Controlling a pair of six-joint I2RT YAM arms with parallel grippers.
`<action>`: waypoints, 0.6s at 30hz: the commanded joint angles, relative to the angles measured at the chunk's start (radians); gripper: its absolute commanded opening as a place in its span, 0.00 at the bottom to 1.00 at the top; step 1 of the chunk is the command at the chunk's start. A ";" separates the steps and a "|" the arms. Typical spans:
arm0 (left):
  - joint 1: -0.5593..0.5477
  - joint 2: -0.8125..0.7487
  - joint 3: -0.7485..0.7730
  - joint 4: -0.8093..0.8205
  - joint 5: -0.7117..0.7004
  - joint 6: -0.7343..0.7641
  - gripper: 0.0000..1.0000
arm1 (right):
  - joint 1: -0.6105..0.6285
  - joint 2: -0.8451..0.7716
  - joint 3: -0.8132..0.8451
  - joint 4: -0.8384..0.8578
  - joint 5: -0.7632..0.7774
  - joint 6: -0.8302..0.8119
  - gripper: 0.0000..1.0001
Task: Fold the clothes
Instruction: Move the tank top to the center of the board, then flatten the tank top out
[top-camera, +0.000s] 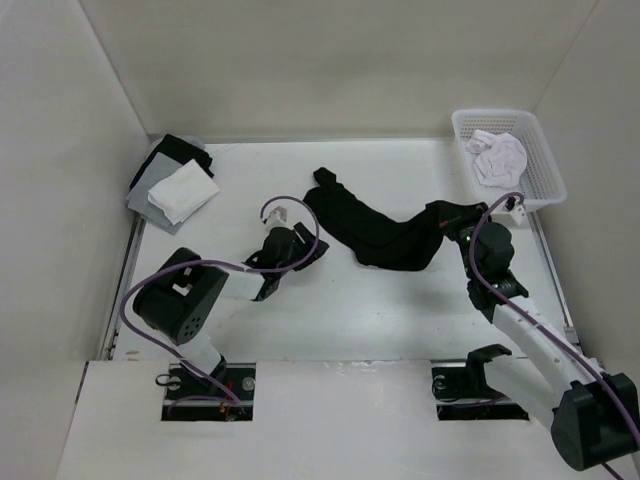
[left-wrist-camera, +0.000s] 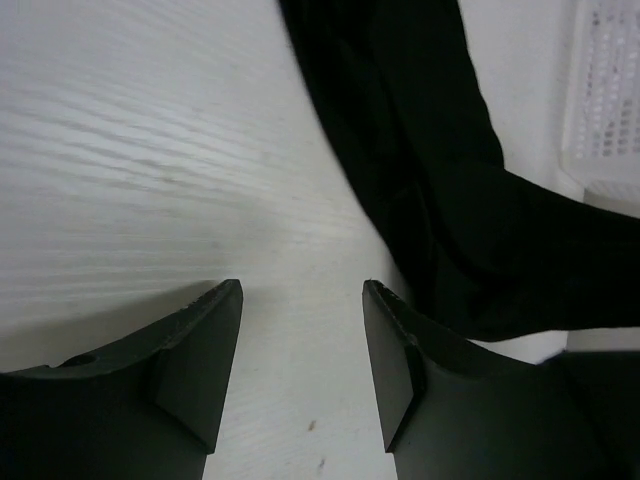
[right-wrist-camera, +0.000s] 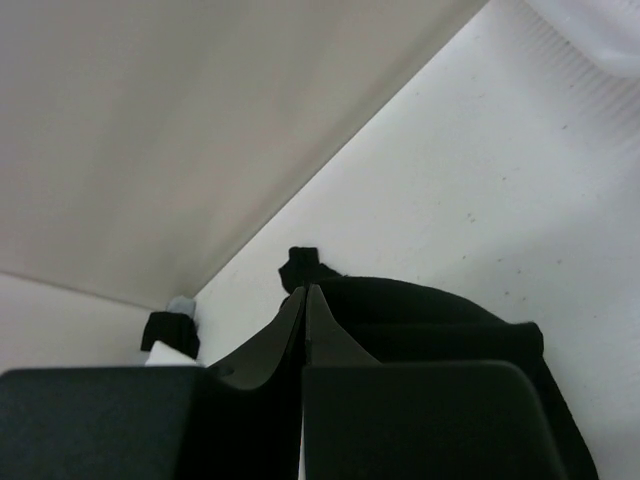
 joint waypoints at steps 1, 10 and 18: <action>-0.054 0.027 0.076 0.069 -0.010 0.021 0.50 | -0.004 -0.012 0.001 0.070 -0.117 0.013 0.00; 0.027 -0.135 0.021 0.046 -0.020 0.035 0.49 | 0.227 -0.078 0.246 -0.149 -0.151 -0.111 0.00; 0.248 -0.431 -0.126 -0.133 -0.001 0.067 0.49 | 0.847 0.269 0.368 -0.307 0.001 -0.074 0.07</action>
